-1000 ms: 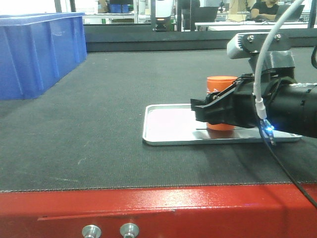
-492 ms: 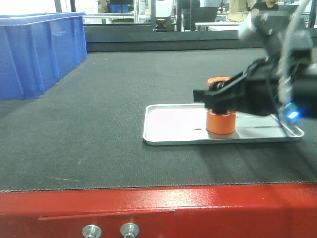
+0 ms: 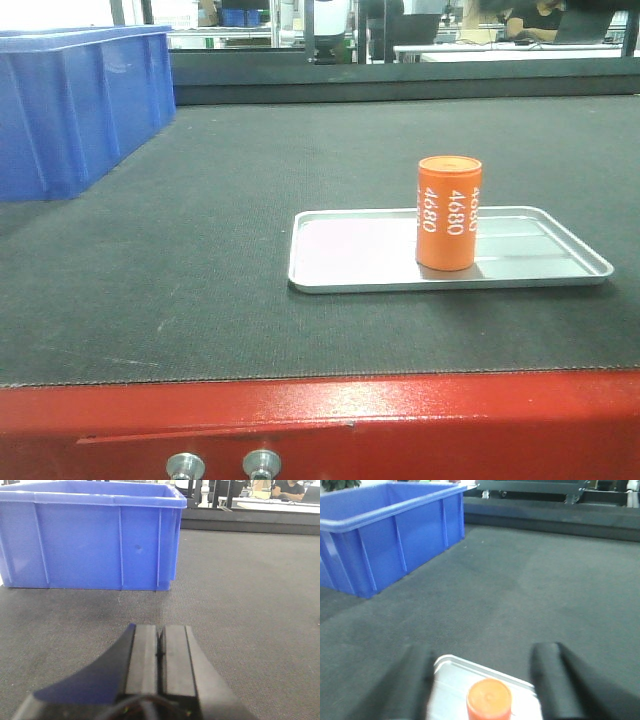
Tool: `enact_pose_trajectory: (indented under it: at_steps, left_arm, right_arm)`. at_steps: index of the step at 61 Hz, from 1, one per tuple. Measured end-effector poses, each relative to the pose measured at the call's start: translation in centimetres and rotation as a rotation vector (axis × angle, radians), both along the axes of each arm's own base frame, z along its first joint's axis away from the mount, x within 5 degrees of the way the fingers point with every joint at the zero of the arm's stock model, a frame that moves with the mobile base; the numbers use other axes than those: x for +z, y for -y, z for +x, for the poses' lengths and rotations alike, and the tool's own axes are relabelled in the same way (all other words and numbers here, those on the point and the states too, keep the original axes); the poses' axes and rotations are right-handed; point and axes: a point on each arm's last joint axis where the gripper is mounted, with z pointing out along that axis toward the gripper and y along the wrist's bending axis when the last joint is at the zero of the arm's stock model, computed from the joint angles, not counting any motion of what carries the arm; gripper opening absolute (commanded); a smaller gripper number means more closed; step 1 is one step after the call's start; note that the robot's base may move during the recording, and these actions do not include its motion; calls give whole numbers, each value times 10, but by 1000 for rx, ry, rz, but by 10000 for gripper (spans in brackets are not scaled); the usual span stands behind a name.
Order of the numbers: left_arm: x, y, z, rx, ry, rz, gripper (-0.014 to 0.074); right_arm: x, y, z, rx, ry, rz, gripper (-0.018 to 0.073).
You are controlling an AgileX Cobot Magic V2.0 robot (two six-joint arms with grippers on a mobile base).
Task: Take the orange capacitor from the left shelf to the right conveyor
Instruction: 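Open the right gripper and lift it away from the cylinder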
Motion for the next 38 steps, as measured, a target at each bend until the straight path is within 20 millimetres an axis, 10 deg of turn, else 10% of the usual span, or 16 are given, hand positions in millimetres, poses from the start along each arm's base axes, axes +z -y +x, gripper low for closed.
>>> enact_pose_trajectory:
  at_steps: [8,38]
  left_arm:
    - [0,0,0,0,0,0,-127]
    - [0,0,0,0,0,0,-127]
  right_arm:
    - [14,14,-29,-14,-16,-8,44]
    - [30,31,-65,-25,30,13,55]
